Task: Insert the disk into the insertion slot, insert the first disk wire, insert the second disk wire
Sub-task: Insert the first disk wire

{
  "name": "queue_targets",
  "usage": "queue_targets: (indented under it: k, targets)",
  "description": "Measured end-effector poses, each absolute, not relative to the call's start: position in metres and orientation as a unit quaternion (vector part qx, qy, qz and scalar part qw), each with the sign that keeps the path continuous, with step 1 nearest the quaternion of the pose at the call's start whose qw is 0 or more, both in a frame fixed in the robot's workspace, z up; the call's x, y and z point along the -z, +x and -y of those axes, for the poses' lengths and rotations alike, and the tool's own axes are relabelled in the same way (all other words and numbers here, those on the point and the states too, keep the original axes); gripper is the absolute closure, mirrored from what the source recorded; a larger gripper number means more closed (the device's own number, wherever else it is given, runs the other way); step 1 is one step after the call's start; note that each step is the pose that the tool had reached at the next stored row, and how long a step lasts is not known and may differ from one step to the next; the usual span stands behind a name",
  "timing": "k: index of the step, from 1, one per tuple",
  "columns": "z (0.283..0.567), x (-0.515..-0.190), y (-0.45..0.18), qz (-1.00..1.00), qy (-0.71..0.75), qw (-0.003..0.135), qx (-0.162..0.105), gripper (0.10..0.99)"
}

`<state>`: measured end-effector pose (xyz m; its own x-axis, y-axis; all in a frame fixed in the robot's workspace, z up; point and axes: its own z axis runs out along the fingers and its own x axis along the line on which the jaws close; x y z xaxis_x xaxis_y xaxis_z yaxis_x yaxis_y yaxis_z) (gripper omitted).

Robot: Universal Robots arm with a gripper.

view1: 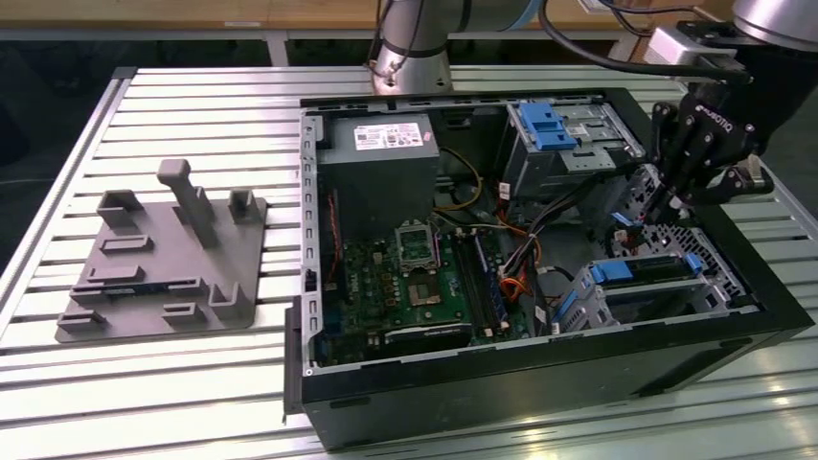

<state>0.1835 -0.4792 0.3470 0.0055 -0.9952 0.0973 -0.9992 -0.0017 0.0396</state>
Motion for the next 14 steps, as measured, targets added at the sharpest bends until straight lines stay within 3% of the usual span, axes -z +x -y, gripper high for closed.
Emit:
queue_targets:
  k: [14]
  targets:
    - [0.494,-0.348,0.183,0.699,0.715,0.023,0.004,0.918]
